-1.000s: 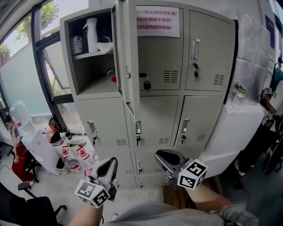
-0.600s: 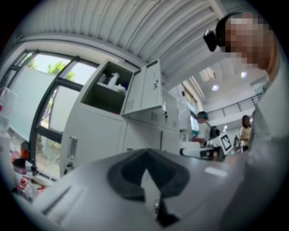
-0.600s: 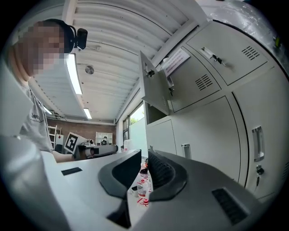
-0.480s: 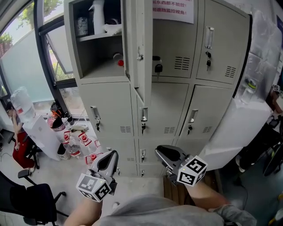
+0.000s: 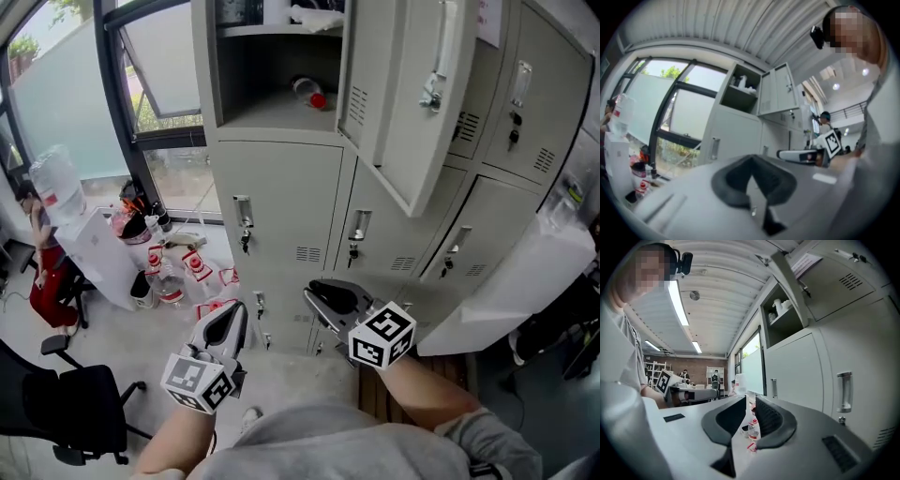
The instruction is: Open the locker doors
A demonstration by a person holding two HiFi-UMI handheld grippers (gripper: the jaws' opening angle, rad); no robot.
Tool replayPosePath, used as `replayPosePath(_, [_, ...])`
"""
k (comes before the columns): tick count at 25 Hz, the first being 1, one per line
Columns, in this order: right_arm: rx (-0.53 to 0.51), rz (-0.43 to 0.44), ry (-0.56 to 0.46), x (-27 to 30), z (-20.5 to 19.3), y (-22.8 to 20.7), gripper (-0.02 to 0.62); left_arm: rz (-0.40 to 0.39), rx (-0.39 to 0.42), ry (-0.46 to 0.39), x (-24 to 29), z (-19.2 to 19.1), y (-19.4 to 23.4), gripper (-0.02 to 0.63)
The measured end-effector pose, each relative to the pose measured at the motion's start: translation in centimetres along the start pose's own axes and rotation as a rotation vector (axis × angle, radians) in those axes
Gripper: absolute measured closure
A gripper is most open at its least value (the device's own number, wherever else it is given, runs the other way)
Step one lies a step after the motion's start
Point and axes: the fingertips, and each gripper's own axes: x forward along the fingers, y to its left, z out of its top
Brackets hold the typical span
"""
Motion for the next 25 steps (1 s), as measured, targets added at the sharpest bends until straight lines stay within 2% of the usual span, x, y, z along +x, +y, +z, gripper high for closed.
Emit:
replayPosePath(6, [-0.039, -0.091, 0.039, 10.5, 0.3, 1.1, 0.546, -0.034, 0.008, 0.006, -1.8, 1.1, 8.2, 0.601])
replayPosePath(13, [-0.080, -0.321, 0.063, 20.2, 0.3, -3.2, 0.494, -0.109, -0.004, 0.041, -1.3, 0.4, 17.3, 0.601])
replayPosePath(21, [-0.078, -0.554, 0.076, 25.2, 1.0, -7.5, 0.448, -0.213, -0.022, 0.071, 0.3, -0.8, 21.7, 0.601])
replayPosePath(25, [-0.058, -0.612, 0.088, 26.1, 0.5, -8.4, 0.428, -0.243, -0.037, 0.081, 0.7, -1.4, 23.0, 0.601])
